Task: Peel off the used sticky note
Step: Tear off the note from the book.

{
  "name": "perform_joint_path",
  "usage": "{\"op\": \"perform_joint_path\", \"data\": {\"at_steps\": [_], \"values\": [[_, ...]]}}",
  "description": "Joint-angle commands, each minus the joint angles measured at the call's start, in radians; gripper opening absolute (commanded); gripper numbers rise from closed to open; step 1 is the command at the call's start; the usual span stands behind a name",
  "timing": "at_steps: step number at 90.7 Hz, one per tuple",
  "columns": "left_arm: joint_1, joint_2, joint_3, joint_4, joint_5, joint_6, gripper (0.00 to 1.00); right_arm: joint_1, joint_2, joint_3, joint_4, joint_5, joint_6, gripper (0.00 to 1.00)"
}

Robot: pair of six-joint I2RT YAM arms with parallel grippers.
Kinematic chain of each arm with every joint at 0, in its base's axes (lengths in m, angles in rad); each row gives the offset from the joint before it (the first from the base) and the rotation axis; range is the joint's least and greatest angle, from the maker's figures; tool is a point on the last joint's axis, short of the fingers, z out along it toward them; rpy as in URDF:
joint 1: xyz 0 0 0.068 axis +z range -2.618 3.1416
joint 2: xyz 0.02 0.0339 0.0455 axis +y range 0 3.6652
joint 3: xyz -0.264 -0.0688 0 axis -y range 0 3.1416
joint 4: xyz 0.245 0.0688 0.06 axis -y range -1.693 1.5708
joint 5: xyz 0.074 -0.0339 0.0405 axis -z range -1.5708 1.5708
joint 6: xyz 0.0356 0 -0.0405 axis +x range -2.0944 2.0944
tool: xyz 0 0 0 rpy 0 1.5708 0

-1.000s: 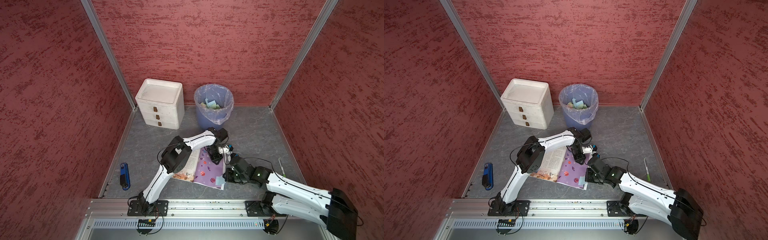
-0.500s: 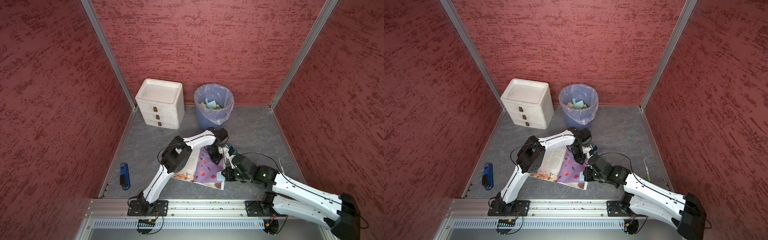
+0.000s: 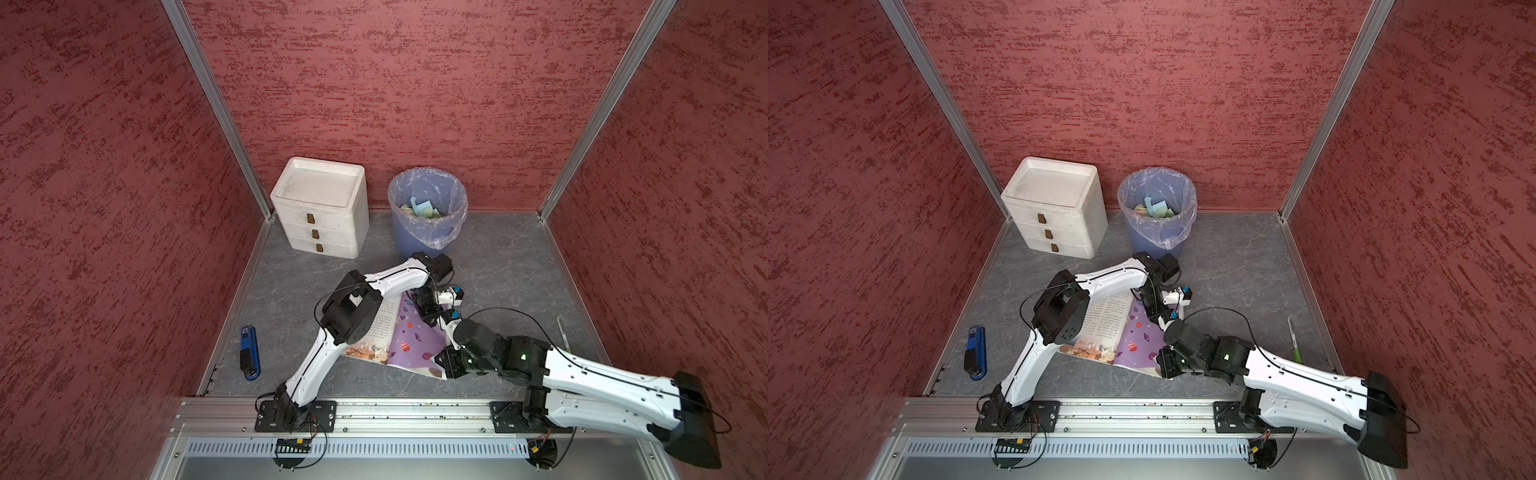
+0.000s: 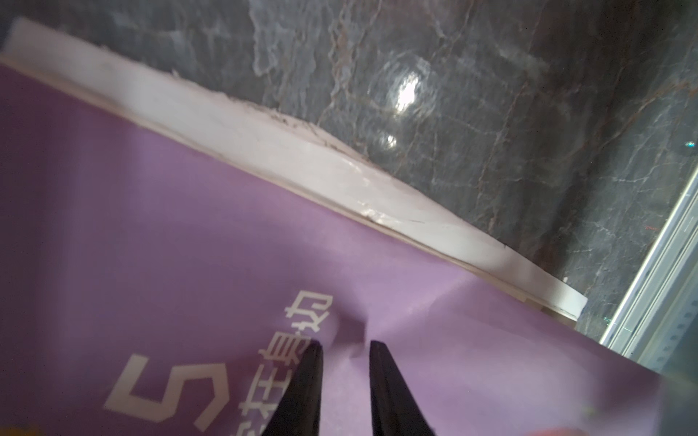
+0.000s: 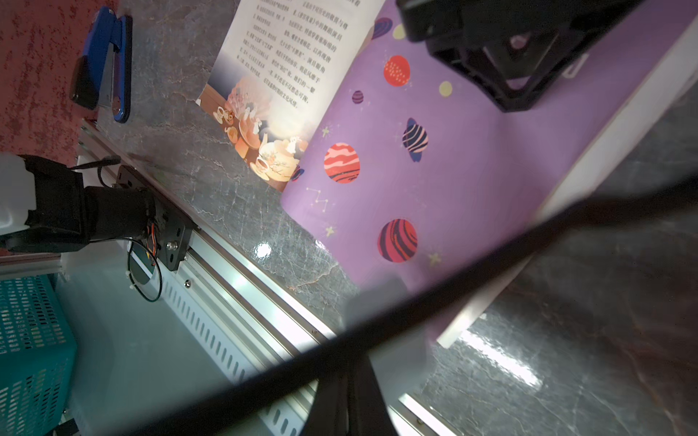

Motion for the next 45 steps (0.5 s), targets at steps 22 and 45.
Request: {"op": "perform_joint_path", "data": {"at_steps": [22,45], "values": [[0.012,0.022,0.015,0.002,-0.013,0.007,0.24,0.064,-0.011,0.100,-0.040,-0.008,-0.037,0.00],[0.077,-0.125,0.035,-0.061,0.092,-0.017,0.28,0.032,-0.220,0.399,-0.232,0.157,-0.175,0.00]]}}
